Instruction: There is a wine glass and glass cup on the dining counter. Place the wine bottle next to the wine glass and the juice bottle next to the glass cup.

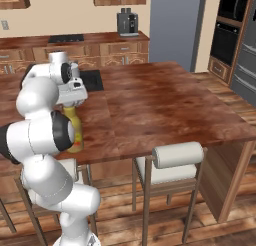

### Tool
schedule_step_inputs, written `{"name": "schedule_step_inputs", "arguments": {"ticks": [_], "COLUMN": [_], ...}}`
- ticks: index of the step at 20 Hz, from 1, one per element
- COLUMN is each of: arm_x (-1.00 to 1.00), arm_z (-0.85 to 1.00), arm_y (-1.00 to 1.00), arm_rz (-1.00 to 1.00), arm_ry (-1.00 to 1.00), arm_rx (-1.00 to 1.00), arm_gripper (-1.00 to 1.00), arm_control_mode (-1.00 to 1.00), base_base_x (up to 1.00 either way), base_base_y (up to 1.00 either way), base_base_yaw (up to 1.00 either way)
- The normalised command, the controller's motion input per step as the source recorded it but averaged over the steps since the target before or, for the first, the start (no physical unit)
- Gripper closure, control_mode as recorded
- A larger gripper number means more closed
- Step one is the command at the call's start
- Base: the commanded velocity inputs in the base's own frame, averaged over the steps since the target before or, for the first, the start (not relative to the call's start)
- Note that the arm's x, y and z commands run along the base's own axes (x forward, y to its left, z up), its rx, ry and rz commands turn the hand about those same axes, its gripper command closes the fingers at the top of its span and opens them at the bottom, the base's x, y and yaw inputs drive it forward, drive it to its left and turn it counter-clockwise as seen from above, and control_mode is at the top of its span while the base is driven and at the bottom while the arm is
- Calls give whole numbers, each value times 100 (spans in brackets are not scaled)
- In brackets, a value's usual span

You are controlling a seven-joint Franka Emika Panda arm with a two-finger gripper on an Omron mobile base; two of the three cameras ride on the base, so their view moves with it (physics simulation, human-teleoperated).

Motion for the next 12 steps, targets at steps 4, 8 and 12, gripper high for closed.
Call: {"name": "schedule_step_inputs", "arguments": {"ticks": [4,8,12], "arm_x": [-14,-12,-6], "arm_z": [-32,-37,-38], "arm_y": [-1,-3,-3], "arm_rz": [0,0,0], "arm_ry": [-6,-3,0], "arm_rx": [-5,-1,0], "arm_gripper": [100,100,100], "arm_control_mode": [-100,-100,-100], "base_base_x": [0,0,0], "base_base_y": [0,0,0], "base_base_yaw": [0,0,0]}}
